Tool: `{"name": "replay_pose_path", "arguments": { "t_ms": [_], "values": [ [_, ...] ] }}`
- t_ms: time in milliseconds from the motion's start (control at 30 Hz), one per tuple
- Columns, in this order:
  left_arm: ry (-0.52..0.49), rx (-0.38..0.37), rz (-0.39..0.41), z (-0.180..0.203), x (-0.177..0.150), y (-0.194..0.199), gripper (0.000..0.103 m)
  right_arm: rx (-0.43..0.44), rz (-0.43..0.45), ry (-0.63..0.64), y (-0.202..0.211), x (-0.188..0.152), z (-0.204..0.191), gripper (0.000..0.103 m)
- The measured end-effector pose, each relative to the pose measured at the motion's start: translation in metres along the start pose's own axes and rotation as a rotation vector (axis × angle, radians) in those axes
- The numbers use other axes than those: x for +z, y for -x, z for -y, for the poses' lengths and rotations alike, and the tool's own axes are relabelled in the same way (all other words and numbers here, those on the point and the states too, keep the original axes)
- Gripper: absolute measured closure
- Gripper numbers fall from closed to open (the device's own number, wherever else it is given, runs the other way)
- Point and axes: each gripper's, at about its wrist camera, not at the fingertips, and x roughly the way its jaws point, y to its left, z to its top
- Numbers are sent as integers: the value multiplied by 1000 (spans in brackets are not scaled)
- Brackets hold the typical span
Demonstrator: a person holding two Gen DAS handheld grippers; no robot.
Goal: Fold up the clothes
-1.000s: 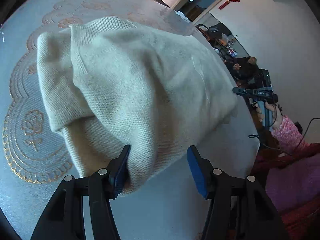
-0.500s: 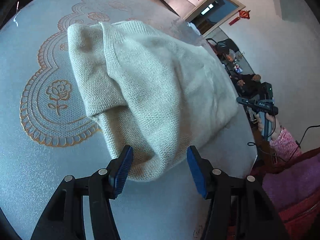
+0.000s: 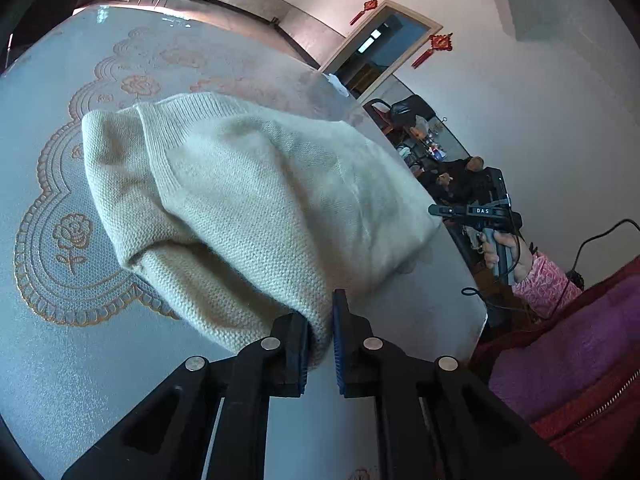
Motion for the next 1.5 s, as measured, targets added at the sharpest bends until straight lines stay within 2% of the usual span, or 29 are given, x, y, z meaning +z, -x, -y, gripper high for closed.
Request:
{"name": "replay_pose_path", "arguments": {
  "t_ms": [100, 167, 267, 300, 400, 433, 467, 567, 600, 667, 700, 733, 800, 867, 900, 933, 967, 1000, 1033, 1067, 1100, 1133, 1200, 1267, 1333, 1400, 1500],
  "values": [
    [-22, 2, -6, 2, -11, 14, 93, 12, 27, 15, 22, 0, -12, 100],
    [7, 32, -64, -5, -28, 6, 93, -13, 31, 25, 28, -5, -10, 100],
    [27, 97, -158, -11, -51, -7, 93, -93, -22, 11, 20, -19, 20, 100],
    [12, 95, -159, -9, -57, -7, 93, -91, -21, -12, 19, -20, 27, 100],
    [40, 96, -190, -9, -59, -1, 90, -83, -18, -83, 14, -23, 47, 93],
    [55, 103, -202, -11, -58, 4, 89, -87, -13, -103, 13, -24, 52, 83],
    [70, 110, -213, -12, -57, 9, 89, -132, 11, -101, 20, -19, 49, 77],
    [103, 175, -100, -14, -49, 38, 88, -227, 111, -31, 40, -4, 27, 76],
    [111, 204, -33, -8, -41, 48, 86, -225, 142, 13, 43, 2, 14, 76],
    [112, 250, 108, 2, -22, 55, 75, -206, 189, 112, 44, 13, -15, 75],
    [99, 283, 177, 8, -11, 51, 61, -182, 191, 167, 38, 19, -31, 74],
    [83, 318, 212, 14, -1, 39, 50, -161, 179, 223, 28, 25, -46, 74],
    [51, 389, 281, 26, 19, 13, 48, -155, 143, 337, 0, 33, -75, 74],
    [81, 433, 265, 18, 38, -21, 48, -182, 101, 447, -34, 38, -103, 74],
    [87, 435, 233, 16, 44, -41, 47, -192, 83, 502, -50, 39, -117, 74],
    [93, 436, 201, 14, 50, -61, 41, -202, 66, 556, -66, 39, -129, 74],
    [78, 468, 162, 13, 52, -83, 40, -206, 50, 602, -80, 37, -136, 74],
    [40, 534, 123, 12, 52, -103, 39, -210, 33, 643, -93, 34, -141, 74],
    [-12, 577, 135, 14, 49, -110, 37, -214, 12, 656, -105, 32, -141, 74],
    [-65, 620, 149, 16, 46, -116, 34, -223, -3, 648, -116, 31, -134, 73],
    [-118, 662, 163, 18, 42, -123, 28, -199, 25, 626, -118, 32, -127, 73],
    [-108, 651, 167, 15, 42, -121, 27, -176, 47, 604, -118, 33, -120, 73],
    [-132, 636, 143, 7, 40, -119, 26, -154, 28, 583, -105, 30, -106, 75],
    [-169, 632, 130, 0, 34, -111, 26, -177, 16, 594, -100, 37, -104, 75],
    [-146, 594, 130, -10, 26, -97, 25, -188, 39, 565, -90, 46, -93, 75],
    [-120, 549, 128, -20, 20, -84, 25, -222, 61, 468, -79, 56, -65, 75],
    [-109, 626, 134, -17, 22, -72, 25, -292, 101, 323, -65, 73, -29, 74]
  ]
}}
